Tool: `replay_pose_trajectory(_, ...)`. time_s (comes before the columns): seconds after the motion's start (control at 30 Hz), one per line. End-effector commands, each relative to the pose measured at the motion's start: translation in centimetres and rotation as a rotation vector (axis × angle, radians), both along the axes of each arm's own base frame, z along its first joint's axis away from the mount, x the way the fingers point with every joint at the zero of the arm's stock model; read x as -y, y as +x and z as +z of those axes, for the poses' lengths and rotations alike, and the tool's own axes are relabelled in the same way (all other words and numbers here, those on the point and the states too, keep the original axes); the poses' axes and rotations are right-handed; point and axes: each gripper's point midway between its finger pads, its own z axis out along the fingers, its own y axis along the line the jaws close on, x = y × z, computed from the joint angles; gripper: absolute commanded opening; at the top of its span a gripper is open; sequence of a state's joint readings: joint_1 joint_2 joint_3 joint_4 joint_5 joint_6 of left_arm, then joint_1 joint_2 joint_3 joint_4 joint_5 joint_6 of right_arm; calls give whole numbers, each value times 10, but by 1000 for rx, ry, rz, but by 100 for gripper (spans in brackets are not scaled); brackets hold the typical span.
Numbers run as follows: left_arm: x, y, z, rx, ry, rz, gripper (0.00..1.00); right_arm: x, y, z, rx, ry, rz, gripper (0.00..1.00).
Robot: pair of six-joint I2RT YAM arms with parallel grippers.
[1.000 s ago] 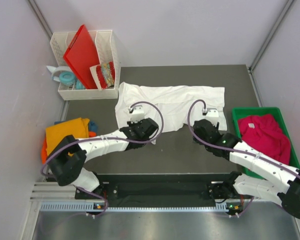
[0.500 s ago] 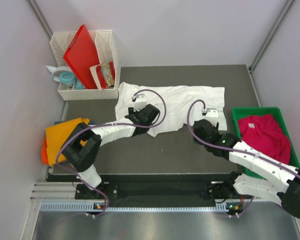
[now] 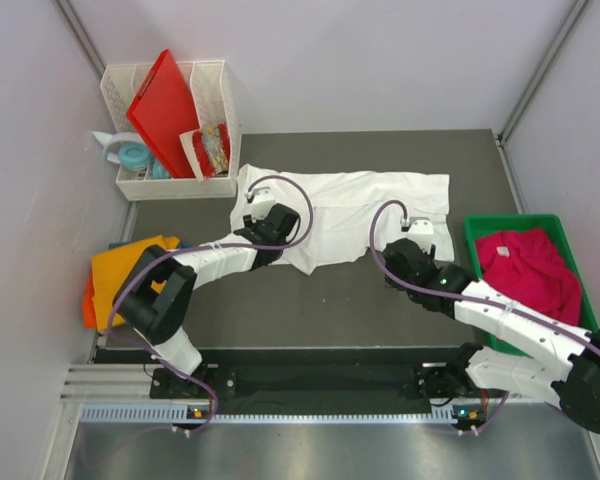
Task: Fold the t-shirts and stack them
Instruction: Grap the side of the flattened tshirt closest away from the robot with both arms
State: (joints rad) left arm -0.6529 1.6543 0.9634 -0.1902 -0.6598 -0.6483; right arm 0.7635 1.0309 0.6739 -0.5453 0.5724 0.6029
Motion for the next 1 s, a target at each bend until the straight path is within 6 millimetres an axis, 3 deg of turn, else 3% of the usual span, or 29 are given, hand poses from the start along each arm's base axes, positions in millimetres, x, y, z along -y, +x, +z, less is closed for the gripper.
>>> replay_pose_trajectory(0.0, 10, 10, -10, 11, -73, -15, 49, -4, 5, 10, 25, 3, 13, 56)
replay_pose_trajectory(0.3, 23, 19, -24, -10, -115, -35, 47, -2, 5, 9, 19, -15, 12, 57)
replay_pose_trajectory(0.57, 20, 24, -35, -29, -121, -29, 45, -1, 4, 8, 17, -15, 10, 57)
replay_pose_trajectory(0.77, 20, 30, -21, 22, -140, -49, 44, -1, 4, 7, 14, -19, 6, 57)
replay_pose_trajectory(0.97, 22, 31, -27, -3, -145, -60, 27, -1, 4, 6, 11, -16, 0, 56)
